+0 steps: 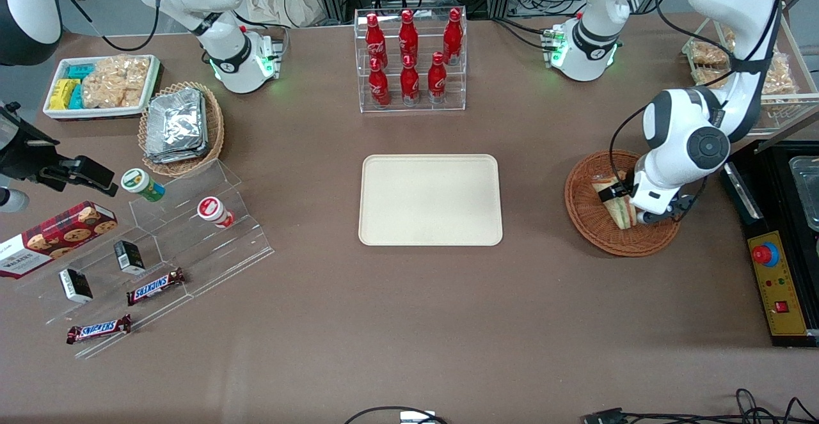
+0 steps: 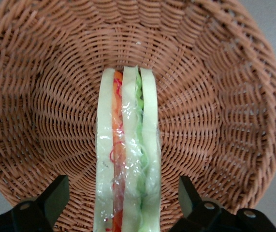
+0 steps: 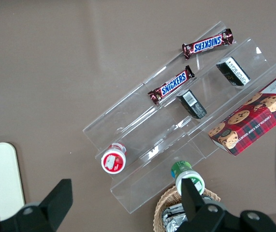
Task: Place sandwich from basket to tray
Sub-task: 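Close the left gripper on the sandwich wedge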
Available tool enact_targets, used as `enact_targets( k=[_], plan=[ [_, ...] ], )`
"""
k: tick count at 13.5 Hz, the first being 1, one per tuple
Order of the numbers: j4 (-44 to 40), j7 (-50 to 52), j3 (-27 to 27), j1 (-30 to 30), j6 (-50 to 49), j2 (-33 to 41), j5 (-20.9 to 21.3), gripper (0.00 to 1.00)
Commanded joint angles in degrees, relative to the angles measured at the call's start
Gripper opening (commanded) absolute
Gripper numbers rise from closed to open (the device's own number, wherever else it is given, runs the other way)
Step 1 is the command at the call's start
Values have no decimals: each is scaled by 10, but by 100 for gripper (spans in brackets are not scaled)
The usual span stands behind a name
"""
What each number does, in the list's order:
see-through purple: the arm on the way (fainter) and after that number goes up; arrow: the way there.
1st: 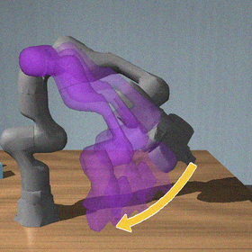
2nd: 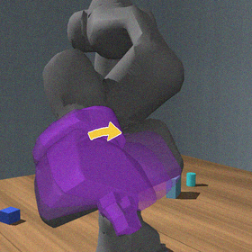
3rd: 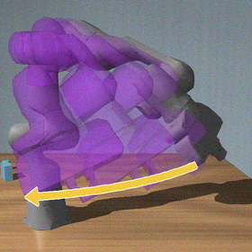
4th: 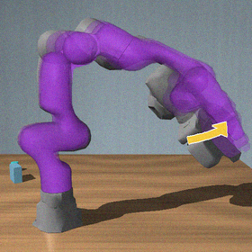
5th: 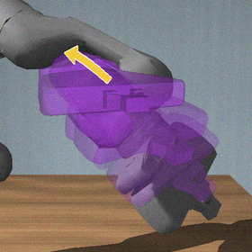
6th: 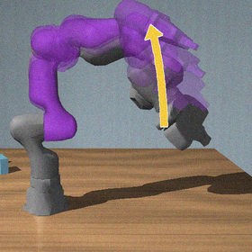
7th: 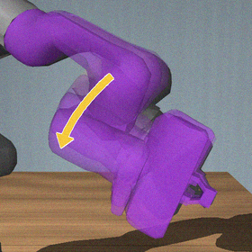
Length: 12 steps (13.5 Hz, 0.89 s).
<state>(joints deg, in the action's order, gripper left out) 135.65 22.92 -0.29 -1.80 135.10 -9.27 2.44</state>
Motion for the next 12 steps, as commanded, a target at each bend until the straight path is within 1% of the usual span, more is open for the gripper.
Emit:
enact_targets(
  k=[1, 3, 4, 5, 6, 8, 10, 12],
  plan=[
    [18, -1, 0, 3, 21, 7, 12, 100],
    [23, -1, 0, 3, 27, 7, 12, 99],
    [23, -2, 1, 3, 28, 7, 12, 89],
    [24, -21, 0, 3, 33, 7, 12, 27],
    [24, -26, 0, 3, 34, 7, 12, 0],
    [24, -31, -11, 3, 32, 7, 12, 0],
    [21, -33, -11, 2, 18, 19, 12, 0],
    [6, -44, -12, 1, -32, 57, 13, 0]
  ],
)
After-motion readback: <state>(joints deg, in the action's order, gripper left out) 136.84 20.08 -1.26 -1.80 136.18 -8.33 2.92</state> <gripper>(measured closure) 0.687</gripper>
